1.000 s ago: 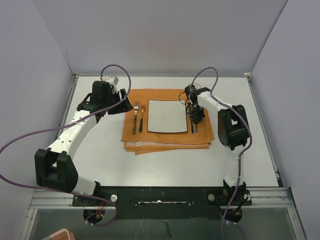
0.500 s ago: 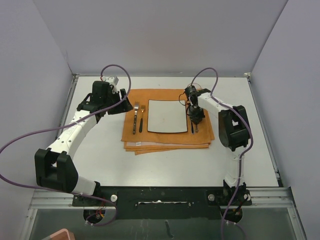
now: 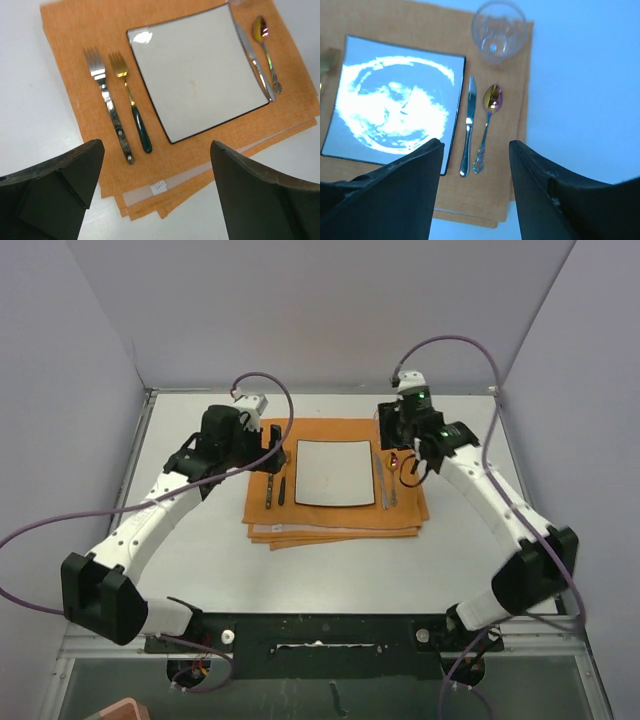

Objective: Set the dinner table for one person
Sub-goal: Adjust the spoon on the napkin, then reset both arms

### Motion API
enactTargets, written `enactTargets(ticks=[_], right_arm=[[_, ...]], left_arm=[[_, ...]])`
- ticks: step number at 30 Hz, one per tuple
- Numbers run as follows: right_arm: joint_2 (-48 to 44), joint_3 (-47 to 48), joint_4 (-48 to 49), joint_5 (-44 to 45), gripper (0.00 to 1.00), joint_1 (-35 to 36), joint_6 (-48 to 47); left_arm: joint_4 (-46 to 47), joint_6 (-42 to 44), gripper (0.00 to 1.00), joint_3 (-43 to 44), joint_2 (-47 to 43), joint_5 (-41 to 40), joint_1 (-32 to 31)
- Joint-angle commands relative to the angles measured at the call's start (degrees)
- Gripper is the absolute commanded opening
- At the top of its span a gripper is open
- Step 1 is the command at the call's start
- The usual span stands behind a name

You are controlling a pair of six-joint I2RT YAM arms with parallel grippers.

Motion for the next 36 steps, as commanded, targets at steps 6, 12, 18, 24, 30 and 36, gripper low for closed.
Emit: enactTargets(ticks=[6, 12, 18, 24, 30, 36], right_arm=[[-30.58, -21.97, 34.10, -9.07, 0.84, -3.97, -17.06], [-39.94, -34.83, 43.50, -14.21, 0.89, -6.43, -15.45], [-46.04, -42.90, 44.54, -13.96, 0.93, -6.54, -14.87], [-46.81, -42.64, 40.34, -14.56, 0.93, -7.05, -14.24], [-47.19, -40.88, 37.79, -12.08, 0.93, -7.02, -14.01], [-51.96, -45.84, 36.30, -8.23, 0.93, -7.48, -13.42]], left_arm=[[18.12, 13.08, 0.98, -6.62, -19.22, -19.58, -3.93], [27.25, 16.76, 0.98, -18.26, -29.78, -21.07, -3.25], [31.60, 17.99, 0.98, -28.39, -38.54, -20.51, -3.20], [27.56, 17.36, 0.98, -28.53, -42.26, -20.47, -3.21], [25.44, 16.23, 0.98, -27.98, -44.47, -20.52, -3.29], [24.28, 15.57, 0.98, -28.51, -47.22, -21.08, -3.29]])
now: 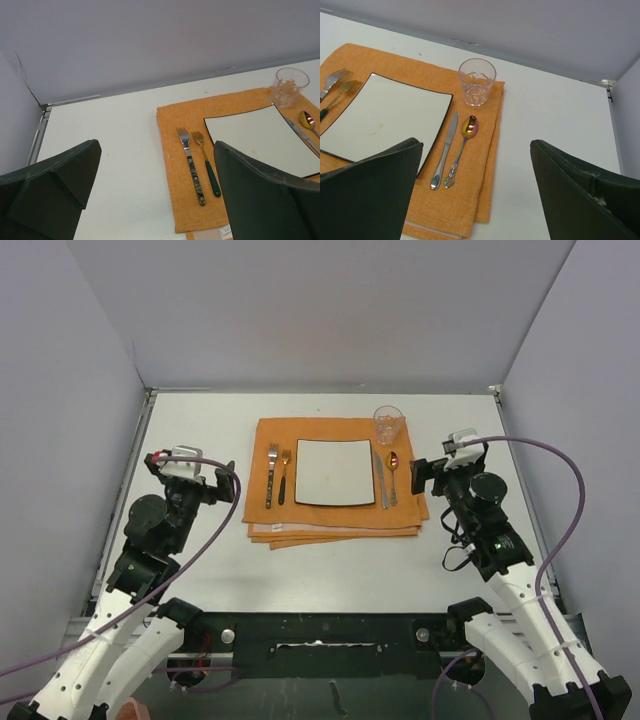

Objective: Set the dinner table for one person
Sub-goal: Reset both arms

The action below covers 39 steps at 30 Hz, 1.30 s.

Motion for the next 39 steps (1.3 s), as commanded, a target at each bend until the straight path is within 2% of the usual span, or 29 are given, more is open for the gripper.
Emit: enactTargets(ticks=[1, 8, 14, 20, 25, 29, 34, 39], right_arm=[[-5.81, -2.26, 1.08, 3.19, 0.93, -0.71, 1.25], [-8.74, 0.93, 5.26, 1.76, 0.94, -0.72, 1.22], [-7.72, 7.62, 5.93, 0.32, 0.96, -0.73, 0.86], [-3.57, 13.26, 4.17, 1.01, 0.96, -0.73, 1.18], [3.55, 25.48, 2.61, -0.14, 0.95, -0.76, 1.61], [6.55, 31.36, 1.91, -0.46, 0.96, -0.73, -0.89], [7.61, 33.61, 1.23, -0.30, 0.97, -0.32, -2.08], [6.96, 31.48, 0.60, 0.26, 0.97, 0.05, -2.19]], left_arm=[[-0.05, -1.21, 0.98, 0.96, -2.54, -0.56, 0.23], [1.63, -1.37, 0.98, -0.39, -7.71, 1.00, 0.23], [3.92, 4.22, 0.98, 3.70, -9.37, 0.26, 0.23], [4.93, 6.72, 0.98, 8.49, -6.81, 0.19, 0.23], [5.63, 8.24, 0.98, 18.47, 0.41, 1.74, 0.23], [6.62, 9.13, 0.98, 23.00, 3.60, 1.90, 0.24], [6.13, 9.28, 0.98, 25.97, 5.82, 2.37, 0.23], [5.43, 8.61, 0.98, 24.07, 5.59, 1.28, 0.23]])
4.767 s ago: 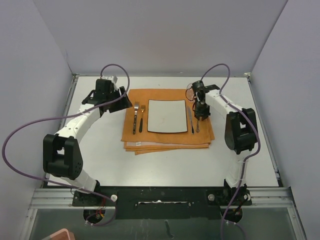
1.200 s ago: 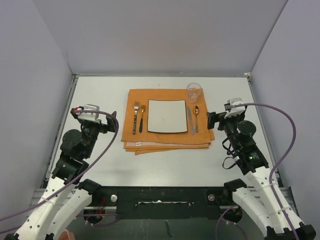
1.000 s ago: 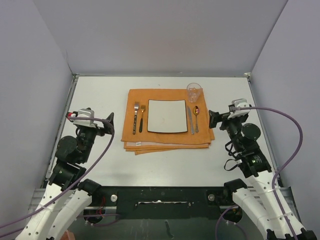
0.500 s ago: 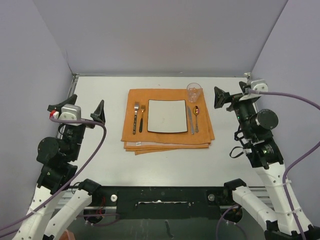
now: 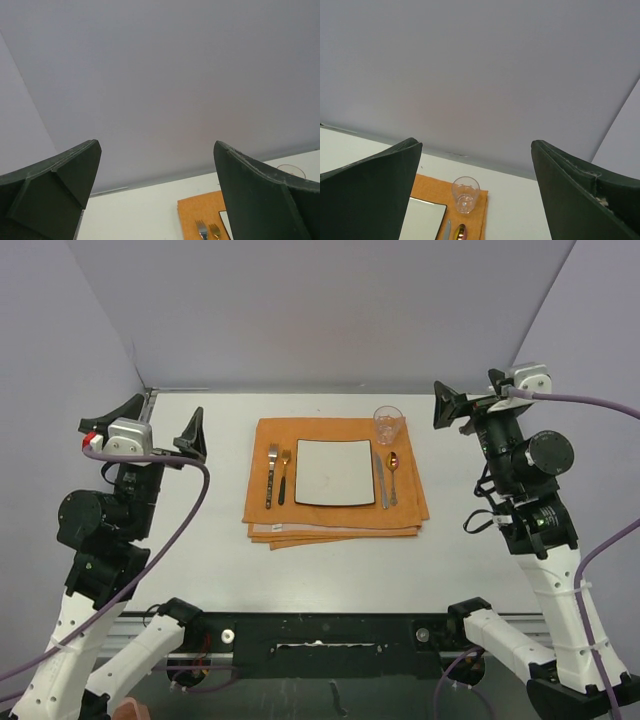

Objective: Set the dinner table for one person
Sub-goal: Reset both arms

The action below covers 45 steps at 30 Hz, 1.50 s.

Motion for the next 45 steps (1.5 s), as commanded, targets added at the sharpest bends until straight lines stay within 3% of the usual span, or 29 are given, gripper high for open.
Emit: enactTargets(ticks=[1, 15, 22, 25, 28, 33, 38, 41, 43, 45], right_arm=[[-0.92, -1.17, 0.44, 0.14, 0.97, 0.47, -1.06], [-10.52, -32.22, -1.72, 5.58, 0.97, 0.13, 6.12], [-9.49, -40.93, 4.03, 5.92, 0.98, -0.08, 10.34], [-11.24, -44.18, 8.29, 9.18, 0.98, -0.14, 9.39], [-11.85, -45.82, 10.66, 12.90, 0.98, -0.14, 8.92], [-9.96, -47.27, 16.88, 8.63, 0.98, -0.08, 4.99], [0.60, -45.24, 20.67, 4.47, 0.98, -2.18, 7.17], [7.07, -41.63, 22.86, 6.26, 0.98, -2.36, 6.30], [11.73, -36.96, 18.62, 7.41, 0.98, -3.81, 6.90], [14.99, -33.00, 14.07, 7.83, 0.98, -5.64, 8.61]], left_arm=[[1.83, -0.14, 0.98, -0.68, -0.41, -0.60, 0.23], [-2.63, -12.08, 0.98, -26.14, -4.06, -9.13, 0.32], [9.37, -9.38, 0.96, -37.97, -4.04, -12.38, 0.31], [10.00, -10.21, 0.95, -39.48, -4.70, -13.04, 0.49], [13.43, -9.41, 0.98, -41.24, -5.11, -9.86, 0.49], [18.66, -6.16, 0.98, -41.88, -3.45, -6.94, 0.58], [20.66, 0.10, 0.98, -42.48, 0.50, -2.07, 1.91], [25.93, -2.02, 0.98, -43.82, 2.00, -4.29, 5.20], [27.95, -6.92, 0.98, -45.19, 2.03, -4.79, 9.78], [29.38, -9.75, 0.98, -46.79, 2.53, 1.31, 15.75]])
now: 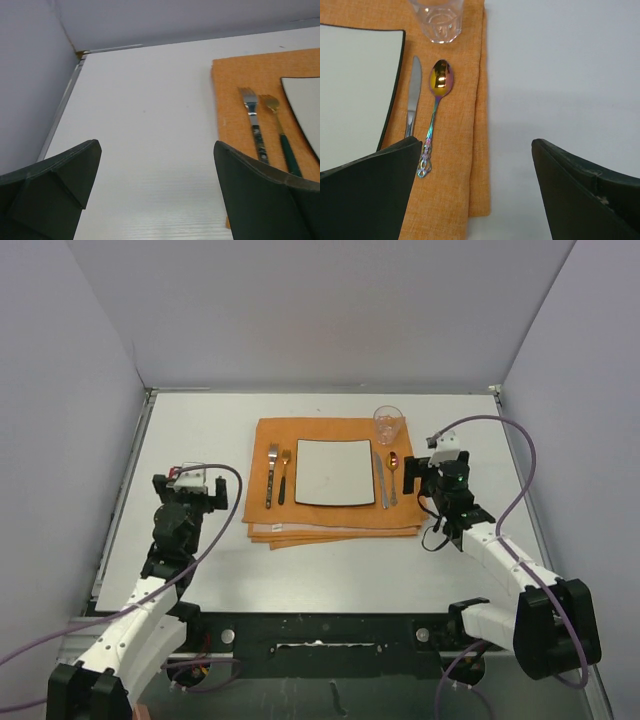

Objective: Set the dinner table for one person
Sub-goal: Reset both arms

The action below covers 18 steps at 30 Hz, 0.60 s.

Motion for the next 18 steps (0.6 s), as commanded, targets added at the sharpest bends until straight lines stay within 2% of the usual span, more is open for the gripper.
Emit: enactTargets(ticks=[1, 2, 4, 8, 12, 18], right_arm=[[4.05, 8.90, -0.60, 1.21, 0.98, -3.14, 1.64], [3.37, 6.94, 1.27, -0.38, 0.98, -3.54, -0.22], [1.52, 2.35, 6.67, -6.58, 0.98, -6.53, -3.47], [0.65, -6.46, 18.08, -20.60, 0.98, -14.81, -1.45], [2.23, -12.08, 26.07, -25.34, 0.98, -16.24, -5.99], [6.43, -16.33, 33.68, -21.89, 0.98, -16.56, -8.23]], left_arm=[[11.19, -5.24, 0.98, -2.90, 0.97, 11.42, 10.31], [13.49, -4.29, 0.98, -4.55, 1.53, 15.09, 10.81], [16.62, -7.78, 0.98, -8.01, 2.96, 12.13, 11.03], [20.70, -13.55, 0.98, -12.00, 7.75, 9.89, 12.98], [27.45, -12.26, 0.98, -12.84, 13.56, 8.95, 13.35], [39.41, -9.91, 0.98, -13.42, 24.45, 14.32, 15.80]])
